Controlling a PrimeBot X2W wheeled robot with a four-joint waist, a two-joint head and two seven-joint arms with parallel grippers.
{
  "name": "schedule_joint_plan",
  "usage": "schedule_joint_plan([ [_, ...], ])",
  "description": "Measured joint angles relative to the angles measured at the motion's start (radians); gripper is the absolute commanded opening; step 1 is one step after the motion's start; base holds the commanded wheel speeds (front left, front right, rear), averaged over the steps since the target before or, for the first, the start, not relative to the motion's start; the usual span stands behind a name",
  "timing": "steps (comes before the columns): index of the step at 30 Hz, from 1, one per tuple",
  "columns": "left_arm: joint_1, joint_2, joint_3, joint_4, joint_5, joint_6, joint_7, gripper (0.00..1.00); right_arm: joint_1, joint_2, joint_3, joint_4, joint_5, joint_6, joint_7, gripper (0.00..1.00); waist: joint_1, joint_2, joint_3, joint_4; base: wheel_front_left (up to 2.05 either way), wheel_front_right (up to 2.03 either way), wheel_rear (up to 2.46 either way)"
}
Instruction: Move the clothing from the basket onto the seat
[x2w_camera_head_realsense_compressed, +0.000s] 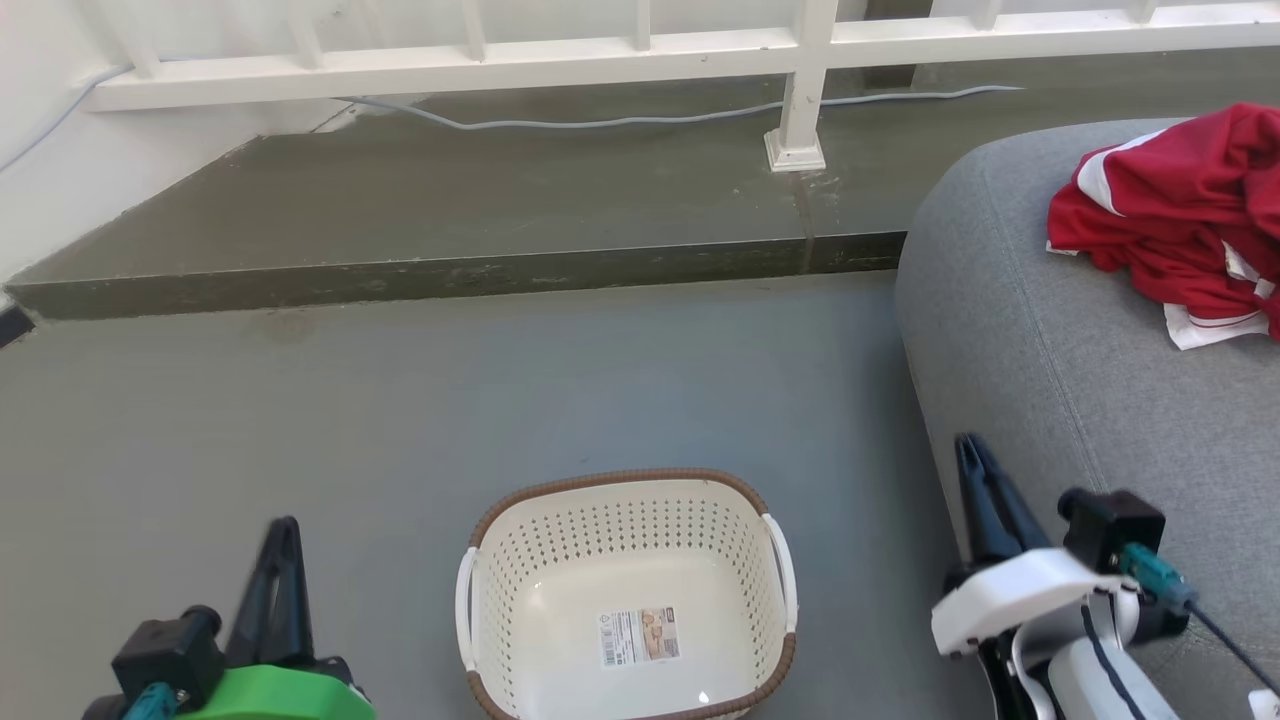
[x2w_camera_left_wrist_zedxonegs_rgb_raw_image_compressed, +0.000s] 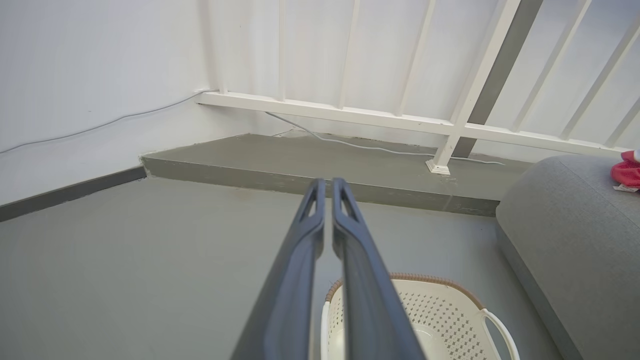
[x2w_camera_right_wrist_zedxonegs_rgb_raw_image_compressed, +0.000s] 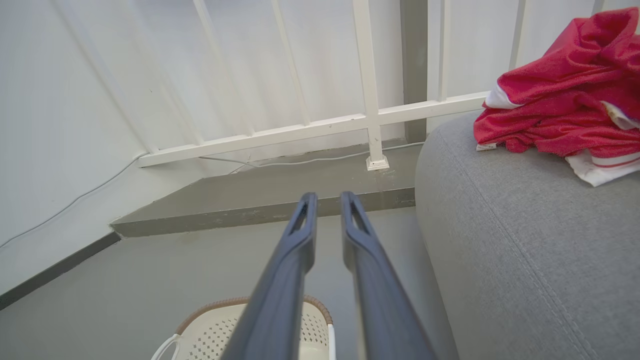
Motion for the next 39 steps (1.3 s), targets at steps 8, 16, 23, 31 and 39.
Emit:
schedule_joint_plan([
  [8, 0.007, -0.011, -0.004, 0.015, -0.045, -0.009, 0.006, 0.00, 0.021, 0.002, -0.007, 0.013, 0.048, 0.006, 0.006, 0.00, 0.0000, 0.0000, -0.002, -0.002, 0.00, 0.00, 0.00],
  [16, 0.007, -0.026, 0.007, 0.020, -0.162, -0.019, 0.028, 0.00, 0.021, 0.003, -0.031, 0.011, 0.172, 0.019, 0.029, 0.00, 0.0000, 0.0000, -0.003, -0.004, 0.00, 0.00, 0.00],
  [23, 0.007, -0.036, 0.029, 0.027, -0.236, -0.038, 0.053, 0.00, 0.020, 0.004, -0.051, 0.009, 0.278, 0.028, 0.059, 0.00, 0.0000, 0.0000, -0.005, -0.006, 0.00, 0.00, 0.00],
  [31, 0.005, -0.038, 0.043, 0.038, -0.338, -0.053, 0.076, 0.00, 0.020, 0.004, -0.077, 0.008, 0.378, 0.042, 0.089, 0.00, 0.0000, 0.0000, -0.007, -0.008, 0.00, 0.00, 0.00],
  [39, -0.003, -0.040, 0.066, 0.060, -0.422, -0.072, 0.106, 0.00, 0.019, 0.005, -0.104, 0.008, 0.480, 0.057, 0.116, 0.00, 0.0000, 0.0000, -0.009, -0.011, 0.00, 0.00, 0.00],
])
